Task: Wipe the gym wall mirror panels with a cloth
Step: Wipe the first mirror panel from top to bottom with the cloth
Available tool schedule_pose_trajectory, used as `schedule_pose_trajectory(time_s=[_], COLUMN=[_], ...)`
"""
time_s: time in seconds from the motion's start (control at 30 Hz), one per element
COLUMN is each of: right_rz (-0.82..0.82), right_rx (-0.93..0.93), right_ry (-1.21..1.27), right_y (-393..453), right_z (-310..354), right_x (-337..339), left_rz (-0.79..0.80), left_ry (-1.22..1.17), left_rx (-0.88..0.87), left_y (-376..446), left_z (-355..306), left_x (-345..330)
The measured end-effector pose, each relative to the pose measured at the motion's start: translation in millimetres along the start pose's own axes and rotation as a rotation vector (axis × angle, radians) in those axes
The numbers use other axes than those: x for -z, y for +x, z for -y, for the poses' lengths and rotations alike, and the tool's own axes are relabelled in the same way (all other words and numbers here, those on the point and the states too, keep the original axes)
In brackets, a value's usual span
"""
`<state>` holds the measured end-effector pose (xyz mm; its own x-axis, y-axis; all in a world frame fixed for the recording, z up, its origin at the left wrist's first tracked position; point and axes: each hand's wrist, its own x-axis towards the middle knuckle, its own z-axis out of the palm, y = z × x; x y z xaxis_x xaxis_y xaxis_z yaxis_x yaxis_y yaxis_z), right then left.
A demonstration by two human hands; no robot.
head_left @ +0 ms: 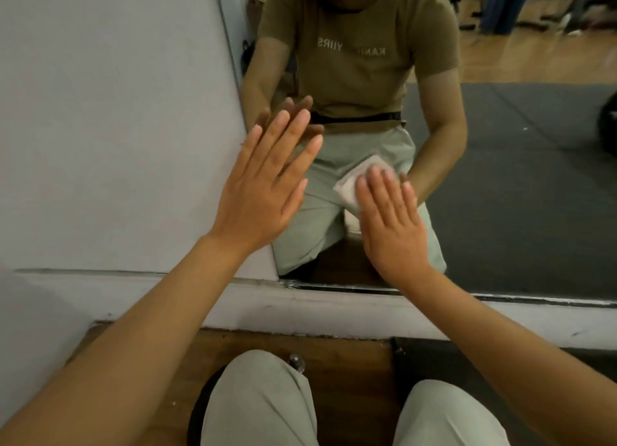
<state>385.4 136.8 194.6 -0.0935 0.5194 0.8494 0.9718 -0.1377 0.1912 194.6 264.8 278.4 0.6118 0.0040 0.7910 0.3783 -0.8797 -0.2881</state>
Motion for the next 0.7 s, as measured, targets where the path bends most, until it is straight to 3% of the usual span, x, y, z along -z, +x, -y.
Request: schedule_pose_trajectory(time_s=[0.13,0.23,0.3,0.4,0.5,0.6,0.7], right_rz=[-0.213,-0.167,-0.002,0.384,0.569,0.501,0.290], right_rx=[-0.198,-0.108,0.090,0.577,0.722,0.705,0.506], right_ry=[0.026,-0.004,-0.036,-0.143,-0.216,-0.223,-0.155], right_y=[49,23,-19,-89,-109,-91,-40], right_z=[10,29,46,58,54,56,60], right_x=[7,-19,-41,-72,-82,-72,-52], left_rz=[-0.088,-0.074,-0.031,-0.002,-0.008,-0.025,-0.063], left_ry=[-0.067,-0.092,-0.126,-0.180,-0.208,-0.221,-0.237], left_rx=[0.317,0.476,0.524,0.549,0.528,0.501,0.513], left_y=[-45,-81,-98,-111,-115,-118,-118], left_z=[10,13,16,22,29,34,31], left_x=[3,-6,-14,-24,-28,-28,-35])
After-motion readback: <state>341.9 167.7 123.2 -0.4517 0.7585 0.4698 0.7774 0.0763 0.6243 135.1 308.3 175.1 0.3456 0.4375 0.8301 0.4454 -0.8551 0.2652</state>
